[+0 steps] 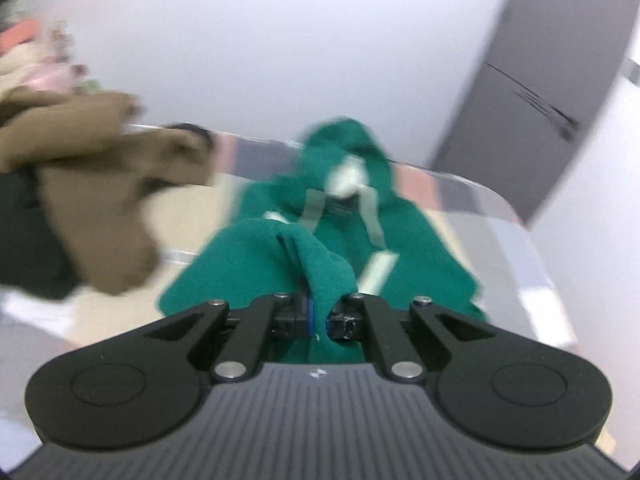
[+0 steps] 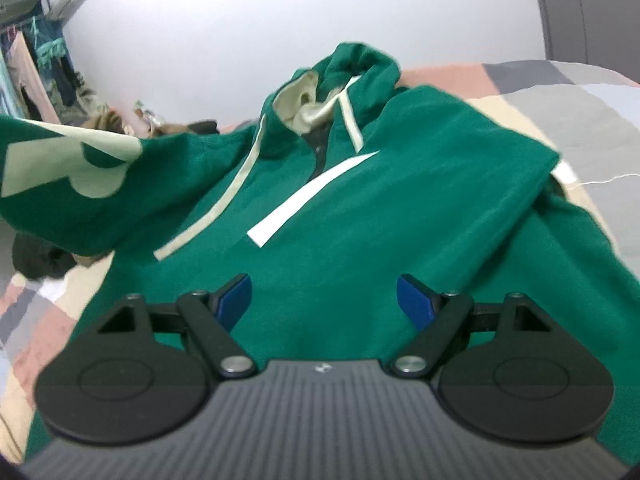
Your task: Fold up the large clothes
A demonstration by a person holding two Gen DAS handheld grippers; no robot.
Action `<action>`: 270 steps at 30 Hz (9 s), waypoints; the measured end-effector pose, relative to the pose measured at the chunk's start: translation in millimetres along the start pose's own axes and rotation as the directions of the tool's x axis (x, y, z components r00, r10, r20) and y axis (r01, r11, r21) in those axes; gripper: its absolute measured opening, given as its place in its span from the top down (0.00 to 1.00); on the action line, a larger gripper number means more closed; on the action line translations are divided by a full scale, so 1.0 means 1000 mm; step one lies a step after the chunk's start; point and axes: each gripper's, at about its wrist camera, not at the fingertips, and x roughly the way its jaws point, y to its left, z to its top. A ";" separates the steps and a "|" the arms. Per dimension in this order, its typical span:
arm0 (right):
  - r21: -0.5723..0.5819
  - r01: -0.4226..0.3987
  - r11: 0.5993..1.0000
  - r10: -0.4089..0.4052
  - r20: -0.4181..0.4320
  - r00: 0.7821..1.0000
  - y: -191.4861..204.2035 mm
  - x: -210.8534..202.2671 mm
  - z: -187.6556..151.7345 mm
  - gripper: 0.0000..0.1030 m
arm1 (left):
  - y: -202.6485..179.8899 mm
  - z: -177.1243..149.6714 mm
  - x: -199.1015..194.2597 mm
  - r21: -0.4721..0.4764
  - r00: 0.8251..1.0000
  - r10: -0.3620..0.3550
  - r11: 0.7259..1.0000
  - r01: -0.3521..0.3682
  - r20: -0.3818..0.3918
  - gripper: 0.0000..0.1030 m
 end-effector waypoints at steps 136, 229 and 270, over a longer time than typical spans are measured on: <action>-0.078 -0.053 0.996 0.052 -0.010 0.999 0.061 -0.033 -0.004 0.37 | 0.052 -0.116 0.176 -0.153 0.986 -0.125 0.978 0.141 0.106 0.30; -0.157 -0.036 0.987 0.028 -0.054 0.998 0.043 -0.085 -0.016 0.48 | 0.102 -0.185 0.156 -0.373 0.921 -0.307 0.847 0.380 0.241 0.21; -0.485 -0.238 0.841 0.166 -0.187 0.968 0.125 -0.030 -0.050 0.84 | 0.093 -0.181 0.191 -0.294 0.908 -0.371 0.861 0.415 0.195 0.28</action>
